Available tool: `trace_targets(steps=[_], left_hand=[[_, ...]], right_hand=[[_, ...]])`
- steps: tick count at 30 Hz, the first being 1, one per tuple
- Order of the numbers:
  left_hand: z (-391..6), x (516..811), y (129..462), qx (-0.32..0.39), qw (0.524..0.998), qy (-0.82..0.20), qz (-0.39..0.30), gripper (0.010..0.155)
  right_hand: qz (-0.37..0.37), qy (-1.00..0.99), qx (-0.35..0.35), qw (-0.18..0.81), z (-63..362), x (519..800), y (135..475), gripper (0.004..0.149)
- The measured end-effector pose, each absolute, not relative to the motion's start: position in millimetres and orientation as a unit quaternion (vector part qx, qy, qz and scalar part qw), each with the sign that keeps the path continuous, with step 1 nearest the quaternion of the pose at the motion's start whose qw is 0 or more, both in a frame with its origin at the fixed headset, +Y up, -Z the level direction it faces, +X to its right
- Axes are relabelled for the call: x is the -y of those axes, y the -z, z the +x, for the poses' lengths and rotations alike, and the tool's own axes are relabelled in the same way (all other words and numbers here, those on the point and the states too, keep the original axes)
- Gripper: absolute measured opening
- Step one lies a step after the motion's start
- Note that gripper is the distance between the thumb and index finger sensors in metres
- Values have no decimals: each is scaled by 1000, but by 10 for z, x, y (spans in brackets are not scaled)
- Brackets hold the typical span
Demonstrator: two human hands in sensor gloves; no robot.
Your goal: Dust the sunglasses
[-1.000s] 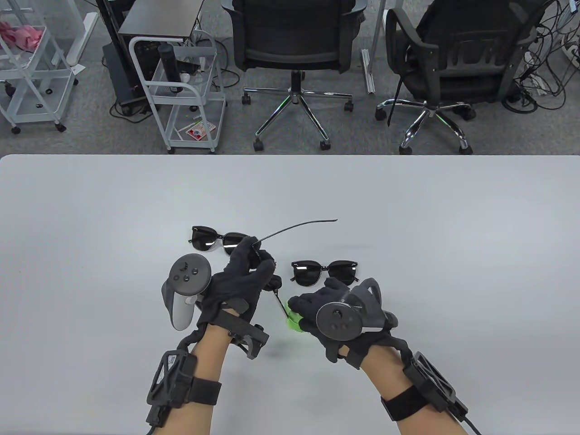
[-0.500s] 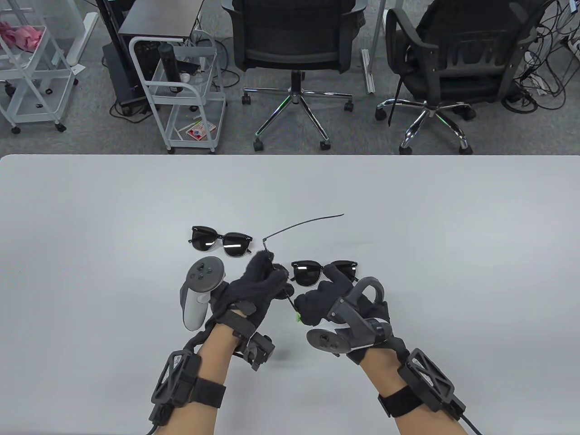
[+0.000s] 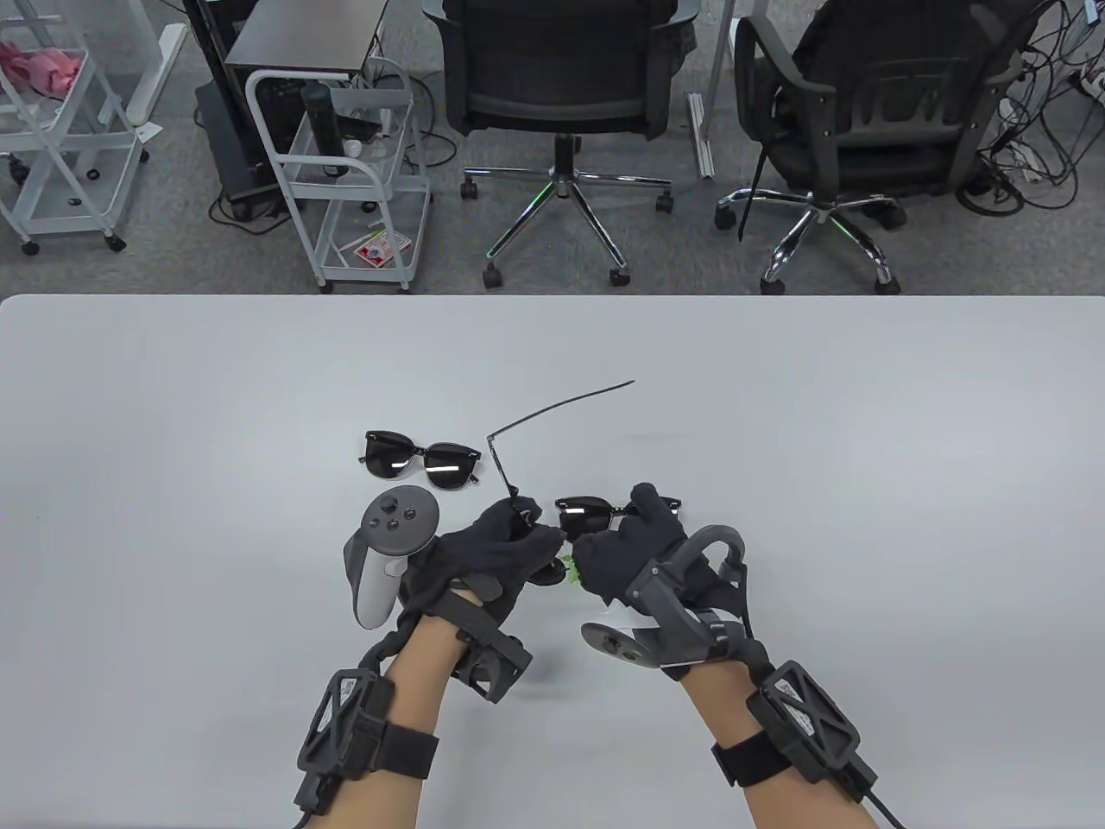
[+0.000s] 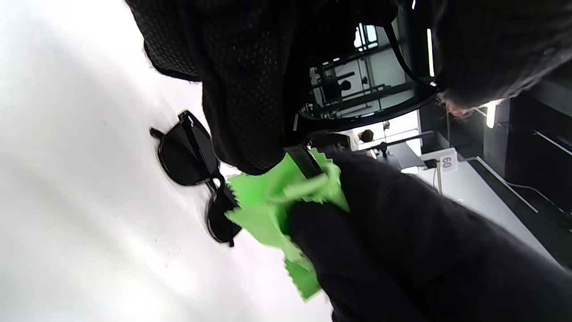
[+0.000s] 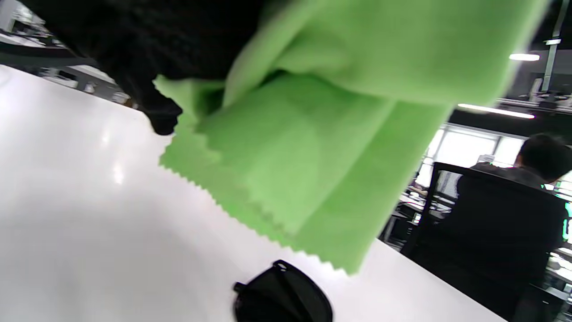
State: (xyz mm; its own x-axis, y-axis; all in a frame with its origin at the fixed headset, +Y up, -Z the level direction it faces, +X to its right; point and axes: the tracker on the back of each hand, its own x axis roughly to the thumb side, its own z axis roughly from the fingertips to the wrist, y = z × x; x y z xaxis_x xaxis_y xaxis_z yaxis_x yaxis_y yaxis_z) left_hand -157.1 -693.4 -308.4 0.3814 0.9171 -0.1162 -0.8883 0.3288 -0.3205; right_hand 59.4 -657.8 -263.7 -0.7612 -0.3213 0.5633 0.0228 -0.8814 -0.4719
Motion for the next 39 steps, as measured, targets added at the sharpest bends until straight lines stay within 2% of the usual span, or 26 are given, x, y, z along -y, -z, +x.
trace_targets(steps=[7,10,14,17,19,24,26,29,32,34,39], left_hand=[[-1768,6908,3117,21,828,-541,-149,96],[-1761,6936,3120,26,826,-538,-164,96],[-1735,6962,3130,36,831,-523,-185,95],[-1677,7039,3120,38,807,-552,-205,95],[-1617,7074,3117,47,803,-551,-221,95],[-1468,7065,3092,72,779,-576,-238,96],[-1485,7080,3112,83,792,-555,-241,96],[-1489,7105,3110,62,781,-574,-239,95],[-1518,7076,3121,48,803,-553,-218,94],[-1576,7075,3124,43,804,-553,-216,94],[-1730,7044,3126,33,822,-533,-200,94]], right_hand=[[-276,935,-189,122,869,6665,2800,43],[-290,933,-179,119,866,6665,2775,43],[-310,916,-175,186,766,6667,2714,43],[-334,916,-179,129,683,6655,2678,43],[-351,906,-187,144,592,6646,2632,43],[-399,892,-202,73,386,6639,2522,43],[-394,891,-195,110,388,6643,2529,43],[-387,903,-179,54,420,6674,2592,43],[-366,910,-173,96,480,6683,2675,43],[-351,919,-165,71,572,6716,2730,43],[-304,942,-117,85,877,6821,2872,43]])
